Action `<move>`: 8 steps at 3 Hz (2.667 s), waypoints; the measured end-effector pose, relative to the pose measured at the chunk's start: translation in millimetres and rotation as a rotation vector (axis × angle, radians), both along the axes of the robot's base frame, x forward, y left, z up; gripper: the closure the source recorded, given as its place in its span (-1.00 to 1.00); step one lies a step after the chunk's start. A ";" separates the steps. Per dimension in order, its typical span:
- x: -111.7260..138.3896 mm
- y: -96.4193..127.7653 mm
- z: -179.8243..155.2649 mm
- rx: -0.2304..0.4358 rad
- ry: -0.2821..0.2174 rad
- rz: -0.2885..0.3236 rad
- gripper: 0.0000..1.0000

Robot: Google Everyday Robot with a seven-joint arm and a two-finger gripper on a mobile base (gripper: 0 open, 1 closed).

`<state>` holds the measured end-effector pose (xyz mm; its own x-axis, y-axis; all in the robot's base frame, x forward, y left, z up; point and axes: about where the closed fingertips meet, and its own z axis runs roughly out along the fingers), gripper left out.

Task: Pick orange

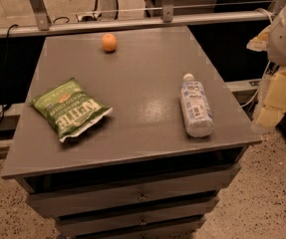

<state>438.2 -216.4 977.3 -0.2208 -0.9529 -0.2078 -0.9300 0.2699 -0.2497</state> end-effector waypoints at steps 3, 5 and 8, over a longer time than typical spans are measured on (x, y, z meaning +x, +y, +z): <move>75.0 51.0 -3.3 0.151 -0.063 0.078 -1.00; 205.1 156.8 5.2 0.363 -0.163 0.188 -1.00; 228.2 172.8 0.9 0.535 -0.178 0.126 -1.00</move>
Offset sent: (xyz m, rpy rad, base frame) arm 0.0706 0.0389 -0.0052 0.1115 -0.0601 0.0710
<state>666.4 -43.6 978.2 -0.0299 -0.7218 -0.6914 -0.9191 0.2918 -0.2649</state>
